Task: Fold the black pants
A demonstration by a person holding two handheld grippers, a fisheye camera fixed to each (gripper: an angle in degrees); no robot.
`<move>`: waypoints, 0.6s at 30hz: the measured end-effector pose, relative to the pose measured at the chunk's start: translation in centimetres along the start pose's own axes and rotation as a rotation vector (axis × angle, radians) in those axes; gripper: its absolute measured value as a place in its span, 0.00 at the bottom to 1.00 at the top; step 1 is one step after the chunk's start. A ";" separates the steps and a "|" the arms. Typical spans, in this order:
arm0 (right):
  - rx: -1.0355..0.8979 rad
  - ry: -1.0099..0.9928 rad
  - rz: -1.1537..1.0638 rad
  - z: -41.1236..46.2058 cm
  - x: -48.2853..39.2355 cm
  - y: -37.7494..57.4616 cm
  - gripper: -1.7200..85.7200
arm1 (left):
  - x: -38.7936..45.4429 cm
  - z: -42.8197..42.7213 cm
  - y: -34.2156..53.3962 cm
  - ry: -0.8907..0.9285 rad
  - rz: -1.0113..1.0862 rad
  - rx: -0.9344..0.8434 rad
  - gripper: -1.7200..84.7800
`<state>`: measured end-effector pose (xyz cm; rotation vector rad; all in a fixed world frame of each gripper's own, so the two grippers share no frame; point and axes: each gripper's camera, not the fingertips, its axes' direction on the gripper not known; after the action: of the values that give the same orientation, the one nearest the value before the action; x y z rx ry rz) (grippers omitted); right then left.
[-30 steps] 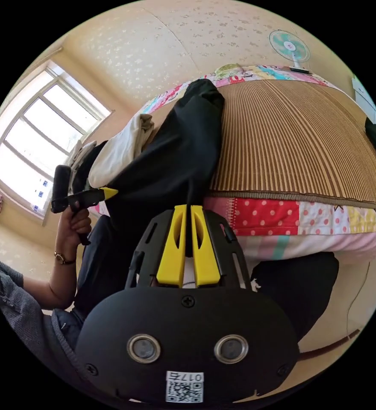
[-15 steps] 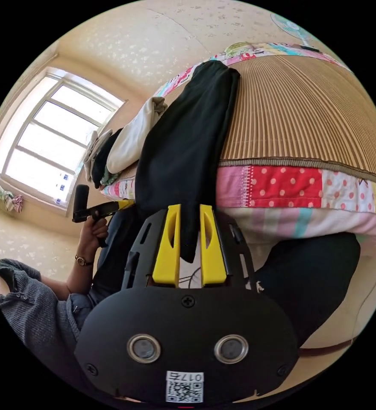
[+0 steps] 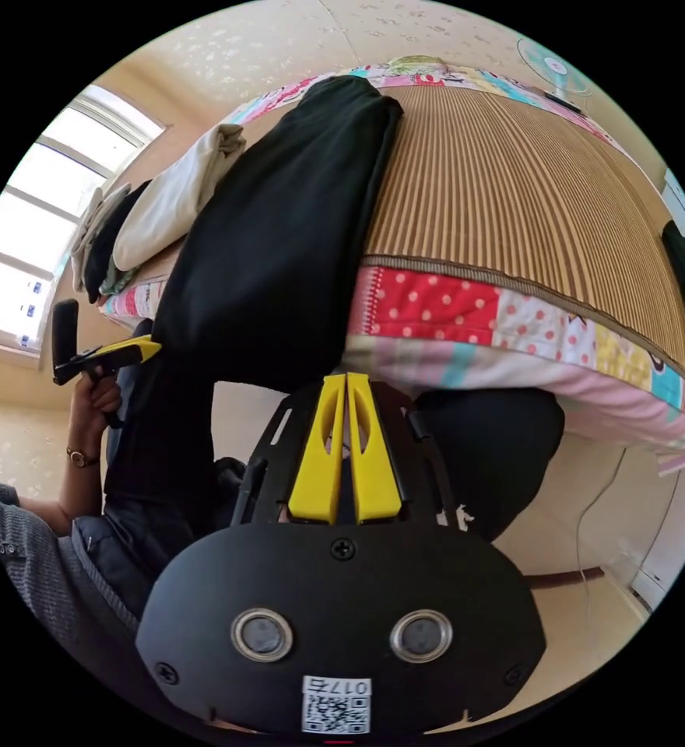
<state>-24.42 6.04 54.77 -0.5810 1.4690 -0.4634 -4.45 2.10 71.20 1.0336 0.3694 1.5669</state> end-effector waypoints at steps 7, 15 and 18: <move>0.187 -0.179 0.064 -4.8 5.0 0.6 0.08 | -1.9 -1.1 0.2 0.037 -0.079 0.024 0.11; 0.236 -0.406 0.085 -2.0 7.8 -10.1 0.14 | -5.3 -5.5 -6.2 -0.065 -0.217 0.303 0.18; 0.221 -0.468 0.126 0.0 7.9 -11.9 0.12 | -5.8 -5.2 -7.1 -0.096 -0.250 0.322 0.17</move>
<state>-23.31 -8.20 55.98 -0.3845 0.9861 -0.3545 -4.30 0.37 60.78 1.2520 0.6739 1.2528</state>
